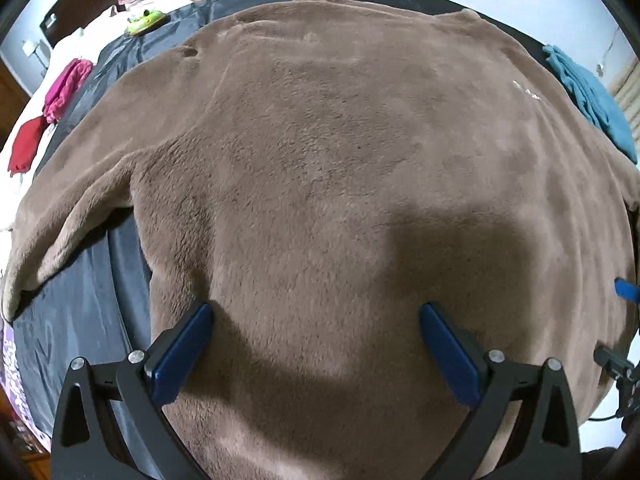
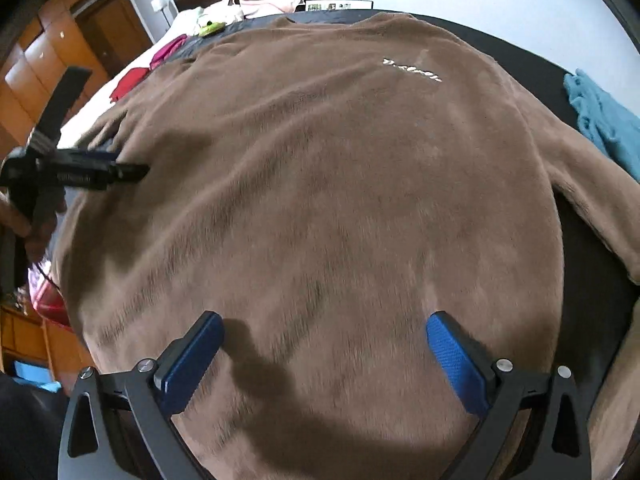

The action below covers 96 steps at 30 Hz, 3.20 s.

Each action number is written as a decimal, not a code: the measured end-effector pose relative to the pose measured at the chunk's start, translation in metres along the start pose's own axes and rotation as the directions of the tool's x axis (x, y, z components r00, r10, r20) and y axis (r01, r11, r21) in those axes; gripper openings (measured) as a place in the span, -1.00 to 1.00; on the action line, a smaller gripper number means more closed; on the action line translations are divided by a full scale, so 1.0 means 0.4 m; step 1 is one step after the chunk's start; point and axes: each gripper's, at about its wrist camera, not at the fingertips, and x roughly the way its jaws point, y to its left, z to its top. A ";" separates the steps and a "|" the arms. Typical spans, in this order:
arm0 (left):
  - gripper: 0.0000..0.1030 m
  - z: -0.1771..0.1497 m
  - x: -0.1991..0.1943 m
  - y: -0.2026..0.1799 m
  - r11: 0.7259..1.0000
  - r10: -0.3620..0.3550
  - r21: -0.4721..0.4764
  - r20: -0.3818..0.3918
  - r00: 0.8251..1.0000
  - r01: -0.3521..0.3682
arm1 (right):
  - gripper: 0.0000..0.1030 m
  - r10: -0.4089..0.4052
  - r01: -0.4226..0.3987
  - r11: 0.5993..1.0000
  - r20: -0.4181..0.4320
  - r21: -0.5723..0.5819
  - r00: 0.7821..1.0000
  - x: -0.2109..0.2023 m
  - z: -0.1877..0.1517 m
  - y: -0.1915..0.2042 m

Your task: Fold clothes

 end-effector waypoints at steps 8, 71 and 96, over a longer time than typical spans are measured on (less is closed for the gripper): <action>1.00 -0.004 -0.017 -0.039 0.997 0.063 -0.047 -0.019 0.998 -0.064 | 1.00 -0.015 0.010 0.996 0.049 0.086 0.999 -0.060 -0.085 -0.054; 1.00 0.003 -0.003 -0.395 0.974 -0.079 0.215 0.000 0.997 0.077 | 1.00 -0.459 0.410 0.585 -0.131 0.700 0.879 -0.335 -0.431 -0.559; 1.00 -0.023 -0.021 -0.355 0.975 -0.077 0.209 0.010 0.997 0.073 | 0.62 -0.360 0.210 0.620 0.037 0.756 0.932 -0.303 -0.453 -0.606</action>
